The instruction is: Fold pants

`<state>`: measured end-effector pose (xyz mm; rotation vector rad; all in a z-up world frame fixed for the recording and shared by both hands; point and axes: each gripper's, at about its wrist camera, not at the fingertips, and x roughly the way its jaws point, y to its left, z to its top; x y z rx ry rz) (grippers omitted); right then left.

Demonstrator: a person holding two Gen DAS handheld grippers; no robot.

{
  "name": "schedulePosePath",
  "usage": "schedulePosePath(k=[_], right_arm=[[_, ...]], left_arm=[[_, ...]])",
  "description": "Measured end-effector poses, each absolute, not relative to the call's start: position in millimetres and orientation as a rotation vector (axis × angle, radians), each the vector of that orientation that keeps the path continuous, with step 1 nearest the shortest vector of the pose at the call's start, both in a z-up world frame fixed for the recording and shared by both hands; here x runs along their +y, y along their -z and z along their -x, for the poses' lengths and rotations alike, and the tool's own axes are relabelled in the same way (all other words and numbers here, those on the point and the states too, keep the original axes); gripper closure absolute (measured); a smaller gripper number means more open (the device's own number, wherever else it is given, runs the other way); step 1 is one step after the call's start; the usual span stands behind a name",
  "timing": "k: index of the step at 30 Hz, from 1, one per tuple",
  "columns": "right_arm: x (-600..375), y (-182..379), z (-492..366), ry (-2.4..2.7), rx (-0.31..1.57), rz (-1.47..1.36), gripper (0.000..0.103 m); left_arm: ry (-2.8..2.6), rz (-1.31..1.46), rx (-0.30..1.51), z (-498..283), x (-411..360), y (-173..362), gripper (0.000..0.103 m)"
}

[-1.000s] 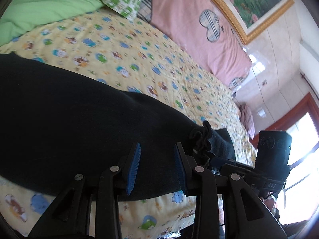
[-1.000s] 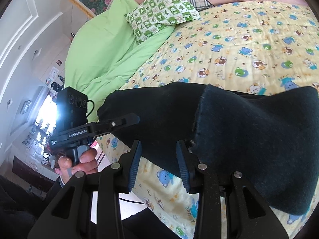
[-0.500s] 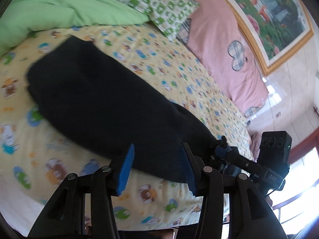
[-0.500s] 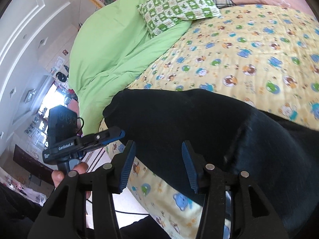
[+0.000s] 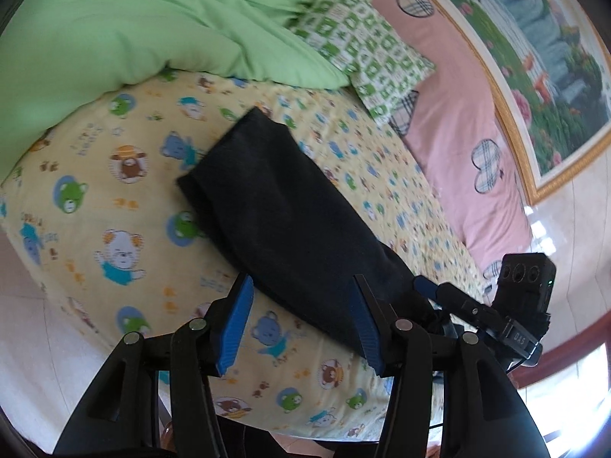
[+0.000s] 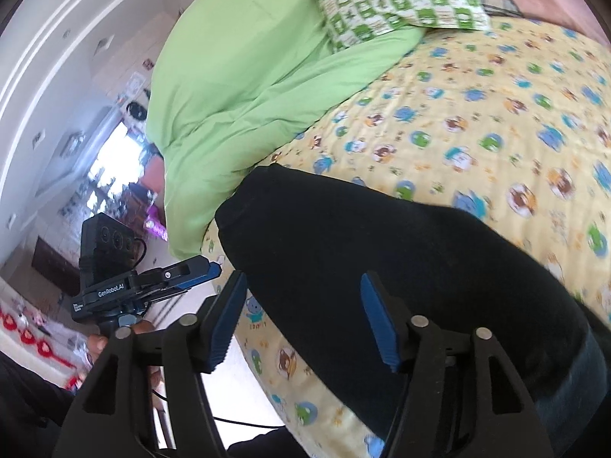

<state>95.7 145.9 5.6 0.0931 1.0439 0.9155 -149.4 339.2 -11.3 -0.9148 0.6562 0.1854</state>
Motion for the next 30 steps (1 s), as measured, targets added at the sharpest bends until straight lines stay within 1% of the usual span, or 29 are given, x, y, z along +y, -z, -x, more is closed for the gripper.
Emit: schedulePosePath(k=[7, 11, 13, 20, 26, 30], right_arm=[[194.2, -6.3, -116.1, -1.012, 1.068, 0.030, 0.038], [233.6, -1.8, -128.5, -0.996, 1.089, 0.216, 0.038], [252.9, -0.6, -138.2, -0.999, 1.070, 0.293, 0.038], [299.6, 10.3, -177.8, -1.122, 1.122, 0.352, 0.038], [334.5, 27.8, -182.6, -1.188, 1.173, 0.434, 0.038], [348.2, 39.7, -190.6, -1.201, 1.223, 0.416, 0.038]], left_arm=[[-0.248, 0.977, 0.648, 155.0, 354.2, 24.3, 0.050], [-0.289, 1.007, 0.648, 154.3, 364.3, 33.3, 0.050], [-0.303, 1.023, 0.647, 152.5, 368.5, 36.4, 0.050], [-0.338, 1.076, 0.661, 142.5, 377.8, 49.5, 0.050], [-0.344, 1.075, 0.660, 132.6, 380.9, 52.8, 0.050], [-0.346, 1.078, 0.657, 126.4, 384.5, 54.3, 0.050]])
